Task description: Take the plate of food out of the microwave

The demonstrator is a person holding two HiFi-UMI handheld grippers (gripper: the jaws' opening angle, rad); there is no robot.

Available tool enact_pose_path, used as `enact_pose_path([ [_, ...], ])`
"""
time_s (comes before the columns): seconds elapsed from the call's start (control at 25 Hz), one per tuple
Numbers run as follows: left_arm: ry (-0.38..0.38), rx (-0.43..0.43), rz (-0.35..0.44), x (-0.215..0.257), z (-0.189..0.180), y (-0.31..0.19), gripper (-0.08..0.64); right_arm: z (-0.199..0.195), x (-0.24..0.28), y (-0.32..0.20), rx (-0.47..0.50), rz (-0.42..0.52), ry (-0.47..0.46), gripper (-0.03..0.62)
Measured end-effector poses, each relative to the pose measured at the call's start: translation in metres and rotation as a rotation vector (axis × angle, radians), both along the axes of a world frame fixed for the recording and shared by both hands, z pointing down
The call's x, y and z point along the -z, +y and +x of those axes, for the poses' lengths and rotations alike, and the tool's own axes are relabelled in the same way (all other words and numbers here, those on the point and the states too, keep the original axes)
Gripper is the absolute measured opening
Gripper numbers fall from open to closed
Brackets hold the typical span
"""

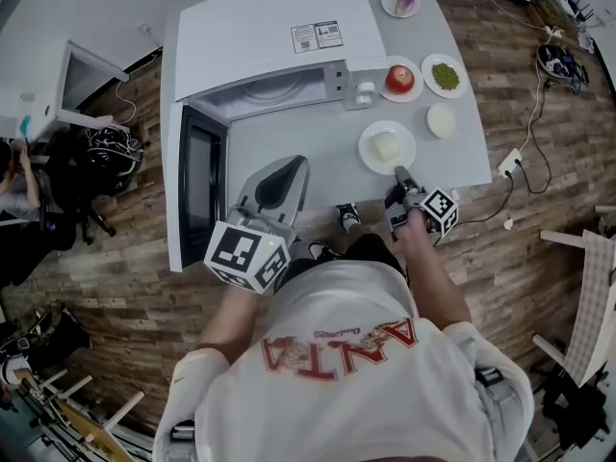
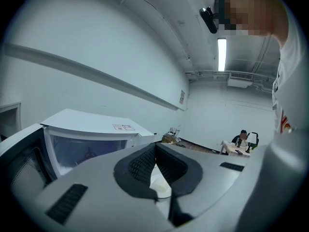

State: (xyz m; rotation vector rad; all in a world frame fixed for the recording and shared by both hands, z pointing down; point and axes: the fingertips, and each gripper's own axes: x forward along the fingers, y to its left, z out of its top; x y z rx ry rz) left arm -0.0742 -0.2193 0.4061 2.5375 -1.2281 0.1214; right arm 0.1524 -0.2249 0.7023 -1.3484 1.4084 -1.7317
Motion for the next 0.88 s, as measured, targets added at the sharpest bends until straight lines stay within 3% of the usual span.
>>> enact_pose_path([
  [0.16, 0.013, 0.012, -0.006, -0.001, -0.007, -0.002, 0.009, -0.005, 0.004, -0.003, 0.090, -0.029, 0.067, 0.015],
  [0.24, 0.021, 0.019, -0.012, -0.003, -0.011, -0.001, 0.009, -0.010, 0.007, -0.003, 0.158, -0.037, 0.109, 0.085],
  [0.48, 0.033, 0.041, -0.010, -0.001, -0.023, -0.001, 0.009, -0.024, 0.009, -0.003, 0.359, -0.060, 0.284, 0.163],
  [0.88, 0.113, 0.087, -0.023, -0.003, -0.035, 0.005, 0.009, -0.032, 0.009, 0.015, 0.723, -0.060, 0.713, 0.206],
])
